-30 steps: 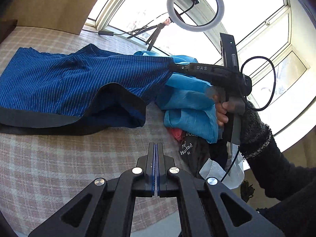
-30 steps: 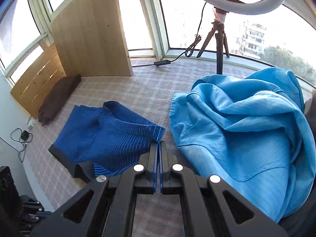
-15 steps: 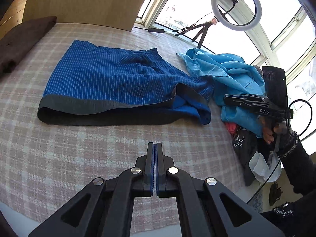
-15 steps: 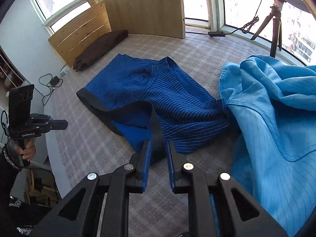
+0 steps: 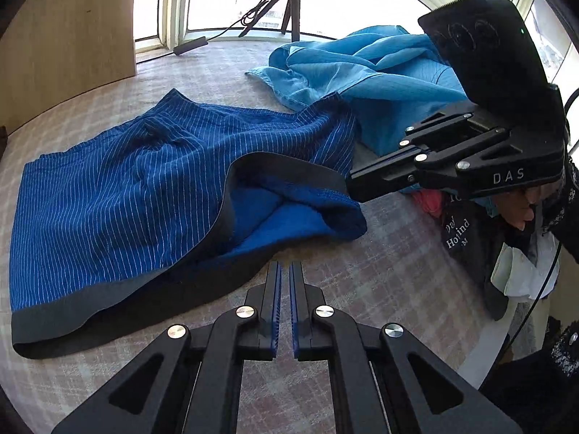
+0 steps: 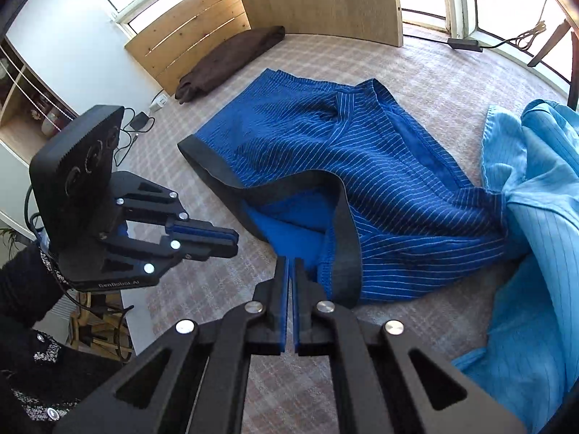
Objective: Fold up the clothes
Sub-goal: 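Grasp the grey waistband with the left tool while the right tool holds it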
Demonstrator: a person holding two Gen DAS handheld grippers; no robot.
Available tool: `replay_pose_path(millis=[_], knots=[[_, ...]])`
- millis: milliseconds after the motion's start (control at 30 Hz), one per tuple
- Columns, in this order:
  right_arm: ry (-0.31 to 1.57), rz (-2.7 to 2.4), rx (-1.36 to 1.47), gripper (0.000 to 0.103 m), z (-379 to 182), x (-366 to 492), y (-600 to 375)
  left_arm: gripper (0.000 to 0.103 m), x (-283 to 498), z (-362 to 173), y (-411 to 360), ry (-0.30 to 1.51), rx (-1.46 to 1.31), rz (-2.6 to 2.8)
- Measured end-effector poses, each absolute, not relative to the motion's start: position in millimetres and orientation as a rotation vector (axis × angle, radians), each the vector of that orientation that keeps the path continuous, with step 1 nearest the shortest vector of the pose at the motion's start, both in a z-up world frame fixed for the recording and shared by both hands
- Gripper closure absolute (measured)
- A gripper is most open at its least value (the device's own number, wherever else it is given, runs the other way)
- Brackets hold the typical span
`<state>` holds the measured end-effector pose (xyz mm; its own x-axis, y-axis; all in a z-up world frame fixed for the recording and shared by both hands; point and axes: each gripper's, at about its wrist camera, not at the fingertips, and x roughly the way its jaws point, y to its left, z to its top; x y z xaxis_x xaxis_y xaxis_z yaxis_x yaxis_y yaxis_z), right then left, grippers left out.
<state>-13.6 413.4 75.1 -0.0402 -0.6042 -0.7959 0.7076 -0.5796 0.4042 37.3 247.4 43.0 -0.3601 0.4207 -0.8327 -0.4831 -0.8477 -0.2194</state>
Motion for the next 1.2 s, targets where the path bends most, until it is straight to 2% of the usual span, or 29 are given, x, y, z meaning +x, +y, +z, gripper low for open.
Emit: replay_pose_path(millis=[67, 133, 167, 200, 233, 333, 467, 500, 533, 567, 633, 700, 800, 867, 900, 933, 1000, 1067, 1100, 1133, 1167, 1200], knots=[[0.148, -1.784, 1.288, 0.101, 79.0, -21.1, 413.5, 0.090, 33.7, 43.3, 254.5, 0.140, -1.303, 2.182], [0.173, -1.794, 1.290, 0.098, 83.0, -28.7, 413.5, 0.090, 30.1, 44.0, 260.3, 0.201, -1.287, 2.155], [0.186, -1.799, 1.291, 0.094, 85.0, -32.4, 413.6, 0.090, 28.8, 43.8, 262.7, 0.231, -1.282, 2.142], [0.204, -1.798, 1.296, 0.079, 85.0, -35.4, 413.6, 0.089, 27.5, 43.7, 265.0, 0.262, -1.277, 2.128], [0.235, -1.783, 1.311, 0.072, 80.7, -36.5, 413.8, 0.088, 26.2, 43.4, 267.4, 0.292, -1.273, 2.114], [0.332, -1.777, 1.345, 0.072, 66.1, -38.2, 413.3, 0.086, 24.1, 39.6, 274.5, 0.413, -1.271, 2.084], [0.323, -1.695, 1.376, 0.073, 53.5, -36.2, 407.6, 0.086, 22.3, 34.0, 276.5, 0.477, -1.285, 2.052], [0.318, -1.687, 1.374, 0.077, 53.4, -35.2, 406.4, 0.086, 24.1, 35.8, 275.3, 0.485, -1.284, 2.050], [0.301, -1.677, 1.372, 0.095, 54.3, -34.8, 406.2, 0.086, 26.0, 37.8, 273.9, 0.492, -1.281, 2.049], [0.275, -1.673, 1.377, 0.102, 55.9, -36.0, 406.9, 0.086, 29.3, 42.7, 270.5, 0.487, -1.265, 2.056], [0.190, -1.678, 1.365, 0.101, 62.3, -39.7, 408.8, 0.084, 35.0, 51.2, 263.9, 0.468, -1.225, 2.080], [0.109, -1.683, 1.347, 0.101, 68.6, -43.6, 410.3, 0.077, 34.4, 52.8, 261.4, 0.444, -1.225, 2.076], [0.155, -1.658, 1.382, 0.101, 62.5, -45.1, 406.9, 0.077, 28.9, 47.3, 264.7, 0.460, -1.240, 2.082], [0.187, -1.640, 1.405, 0.091, 58.5, -46.0, 404.5, 0.077, 26.1, 45.7, 266.5, 0.458, -1.233, 2.082], [0.202, -1.632, 1.416, 0.075, 56.5, -46.5, 403.4, 0.077, 24.7, 44.9, 266.9, 0.455, -1.230, 2.081], [0.218, -1.623, 1.428, 0.067, 54.5, -47.0, 402.2, 0.077, 23.3, 44.1, 267.3, 0.452, -1.227, 2.080], [0.249, -1.605, 1.450, 0.067, 50.4, -48.0, 399.9, 0.077, 20.5, 42.0, 266.5, 0.447, -1.230, 2.073], [0.266, -1.563, 1.459, 0.067, 44.8, -43.4, 396.1, 0.078, 17.3, 39.8, 264.7, 0.435, -1.239, 2.063], [0.267, -1.545, 1.456, 0.080, 43.2, -40.3, 393.7, 0.081, 15.7, 38.9, 263.8, 0.431, -1.245, 2.059], [0.263, -1.547, 1.442, 0.101, 45.3, -38.9, 390.9, 0.083, 13.8, 38.6, 263.0, 0.435, -1.248, 2.063], [0.259, -1.549, 1.429, 0.101, 47.4, -37.5, 388.2, 0.088, 11.8, 38.3, 262.1, 0.440, -1.252, 2.068], [0.243, -1.560, 1.415, 0.101, 50.4, -38.0, 386.4, 0.089, 8.8, 37.9, 260.8, 0.449, -1.256, 2.080]])
